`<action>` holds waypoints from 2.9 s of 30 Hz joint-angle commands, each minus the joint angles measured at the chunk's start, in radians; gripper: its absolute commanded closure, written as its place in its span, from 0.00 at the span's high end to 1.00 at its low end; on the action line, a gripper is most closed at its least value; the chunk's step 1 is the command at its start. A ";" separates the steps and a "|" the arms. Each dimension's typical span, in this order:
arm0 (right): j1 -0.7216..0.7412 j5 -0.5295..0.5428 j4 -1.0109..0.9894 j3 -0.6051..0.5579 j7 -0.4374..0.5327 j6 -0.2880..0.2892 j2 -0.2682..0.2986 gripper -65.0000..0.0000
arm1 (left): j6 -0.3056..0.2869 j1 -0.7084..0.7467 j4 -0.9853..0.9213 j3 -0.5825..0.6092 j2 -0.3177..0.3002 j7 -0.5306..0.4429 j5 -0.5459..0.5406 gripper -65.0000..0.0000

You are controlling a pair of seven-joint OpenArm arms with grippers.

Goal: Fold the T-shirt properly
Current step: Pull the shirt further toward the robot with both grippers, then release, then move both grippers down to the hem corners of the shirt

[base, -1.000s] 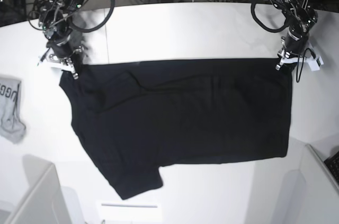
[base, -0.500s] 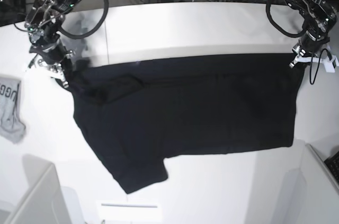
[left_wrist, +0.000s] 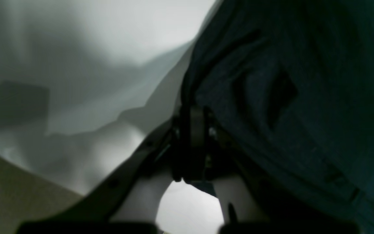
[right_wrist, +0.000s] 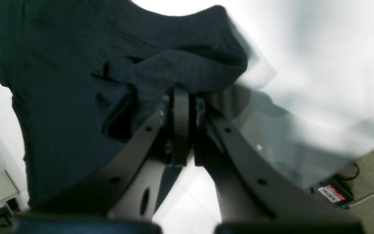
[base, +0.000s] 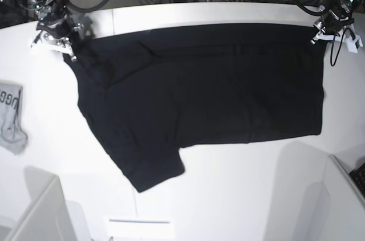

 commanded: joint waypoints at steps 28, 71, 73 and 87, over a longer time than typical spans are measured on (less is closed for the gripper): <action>-0.161 0.138 0.022 0.065 0.023 0.005 0.012 0.00 | -0.003 0.108 0.025 -0.003 -0.017 -0.025 0.002 0.00; 0.259 0.129 -0.093 -0.220 0.047 0.080 0.347 0.42 | -0.003 -0.159 0.106 0.071 -0.335 -0.157 0.004 0.72; 0.303 0.129 -0.134 -0.256 0.049 0.080 0.364 0.42 | -0.003 -0.160 0.083 0.109 -0.344 -0.218 0.004 0.72; 0.705 -0.113 -0.527 -0.555 0.107 0.157 0.390 0.50 | 0.000 -0.377 -0.247 0.373 -0.506 -0.309 0.007 0.72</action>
